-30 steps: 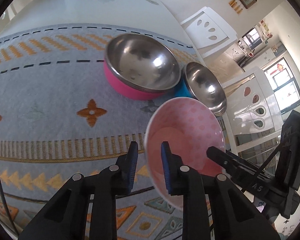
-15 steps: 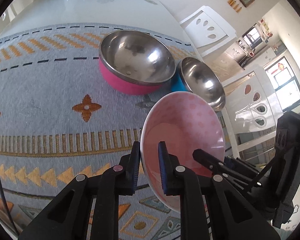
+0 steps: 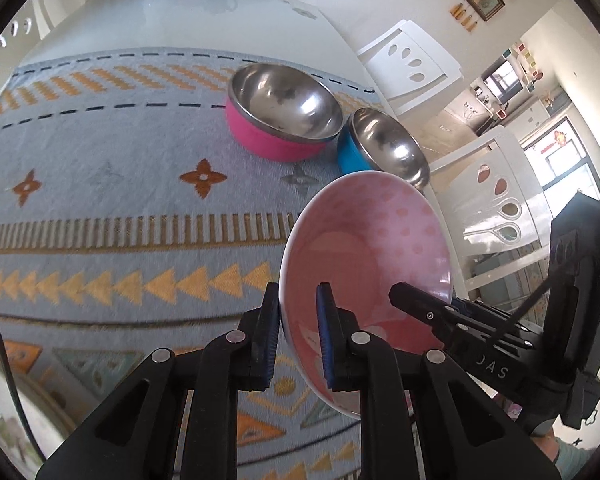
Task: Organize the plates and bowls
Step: 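Lift the pink bowl with both grippers and carry it toward the plate stack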
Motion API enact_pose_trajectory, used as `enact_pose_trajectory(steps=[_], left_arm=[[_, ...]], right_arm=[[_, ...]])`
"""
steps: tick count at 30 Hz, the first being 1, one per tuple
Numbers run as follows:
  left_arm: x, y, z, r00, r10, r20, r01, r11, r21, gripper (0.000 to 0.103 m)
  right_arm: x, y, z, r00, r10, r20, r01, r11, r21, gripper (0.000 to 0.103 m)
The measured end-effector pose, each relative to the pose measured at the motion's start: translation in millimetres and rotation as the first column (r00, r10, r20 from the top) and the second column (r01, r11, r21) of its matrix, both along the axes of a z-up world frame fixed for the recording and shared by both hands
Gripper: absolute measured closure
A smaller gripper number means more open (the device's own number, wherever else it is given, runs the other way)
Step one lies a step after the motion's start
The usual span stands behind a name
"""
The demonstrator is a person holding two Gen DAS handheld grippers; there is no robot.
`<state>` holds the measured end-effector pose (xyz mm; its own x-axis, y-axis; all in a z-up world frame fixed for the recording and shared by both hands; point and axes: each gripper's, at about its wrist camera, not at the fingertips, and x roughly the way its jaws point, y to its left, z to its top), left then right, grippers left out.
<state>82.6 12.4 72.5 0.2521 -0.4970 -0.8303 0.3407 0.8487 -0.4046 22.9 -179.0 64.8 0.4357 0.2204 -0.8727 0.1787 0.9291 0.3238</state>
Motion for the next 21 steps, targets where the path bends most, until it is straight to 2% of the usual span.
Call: enact_pose_trajectory(steps=[6, 12, 16, 21], left_arm=[[-28, 21, 7, 1.0, 0.02, -0.01, -0.02, 1.0, 0.015, 0.089], [-54, 35, -9, 0.998, 0.026, -0.062, -0.022, 0.998, 0.065, 0.089], [-60, 44, -23, 0.991, 0.044, -0.124, -0.036, 0.998, 0.059, 0.089], [-66, 46, -27, 0.988, 0.046, -0.145, -0.038, 0.997, 0.06, 0.089]], right_arm=[[-19, 21, 0, 0.998, 0.041, -0.052, -0.04, 0.999, 0.015, 0.081], [-34, 38, -14, 0.989, 0.075, -0.127, -0.071, 0.997, 0.03, 0.081], [-36, 42, -26, 0.981, 0.081, -0.175, -0.073, 0.996, 0.048, 0.08], [-36, 46, -32, 0.977, 0.083, -0.198, -0.076, 0.996, 0.044, 0.079]])
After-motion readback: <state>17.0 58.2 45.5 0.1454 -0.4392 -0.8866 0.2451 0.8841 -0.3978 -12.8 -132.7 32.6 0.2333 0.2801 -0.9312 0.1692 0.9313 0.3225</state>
